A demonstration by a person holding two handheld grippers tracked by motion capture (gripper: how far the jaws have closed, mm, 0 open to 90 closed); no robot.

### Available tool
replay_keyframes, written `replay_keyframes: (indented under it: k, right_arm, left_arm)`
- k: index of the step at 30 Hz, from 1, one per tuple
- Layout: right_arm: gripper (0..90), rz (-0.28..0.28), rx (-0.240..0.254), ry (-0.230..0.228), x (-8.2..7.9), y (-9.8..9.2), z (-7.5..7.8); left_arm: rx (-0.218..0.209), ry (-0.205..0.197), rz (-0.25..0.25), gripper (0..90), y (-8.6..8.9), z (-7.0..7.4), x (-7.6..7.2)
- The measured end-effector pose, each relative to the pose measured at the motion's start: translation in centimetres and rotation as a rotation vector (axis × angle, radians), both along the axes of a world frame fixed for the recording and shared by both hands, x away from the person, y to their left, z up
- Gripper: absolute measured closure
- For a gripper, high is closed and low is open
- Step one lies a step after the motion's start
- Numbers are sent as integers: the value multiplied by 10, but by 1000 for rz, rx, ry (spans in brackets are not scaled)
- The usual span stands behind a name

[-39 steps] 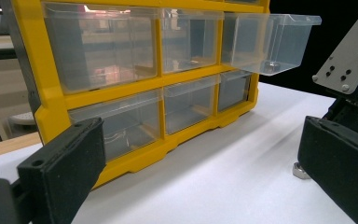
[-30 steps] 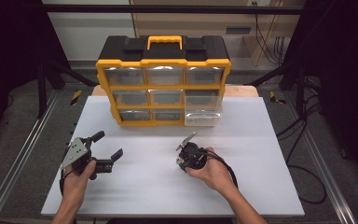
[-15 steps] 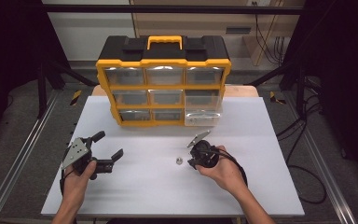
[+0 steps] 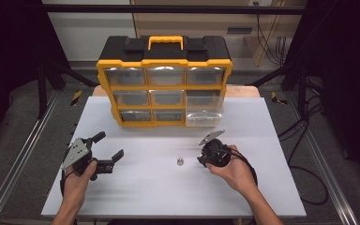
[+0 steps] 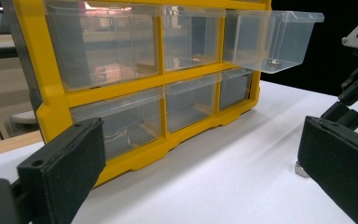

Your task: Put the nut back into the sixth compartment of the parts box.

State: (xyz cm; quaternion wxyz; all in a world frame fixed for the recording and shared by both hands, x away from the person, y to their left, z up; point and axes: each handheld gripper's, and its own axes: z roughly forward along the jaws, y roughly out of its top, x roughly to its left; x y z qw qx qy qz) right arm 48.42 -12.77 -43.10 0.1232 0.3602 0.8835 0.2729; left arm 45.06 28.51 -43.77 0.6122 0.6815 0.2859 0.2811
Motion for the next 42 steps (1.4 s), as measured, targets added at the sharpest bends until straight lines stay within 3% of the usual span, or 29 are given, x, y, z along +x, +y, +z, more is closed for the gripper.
replay_keyframes:
  k: [12, 13, 36, 42]
  right_arm:
    - [702, -24, 24, -22, -4, -16, 9]
    - [702, -5, 21, -34, -3, -18, 10]
    - [702, -22, 58, -73, -5, -27, 36]
    - [702, -2, 42, -100, -5, -28, 45]
  left_arm:
    - [4, -1, -1, 9, 0, 0, 0]
    - [3, -1, -1, 9, -1, 0, 0]
    - [14, 1, 3, 9, 1, -1, -1]
    - [13, 0, 8, 9, 2, 0, -1]
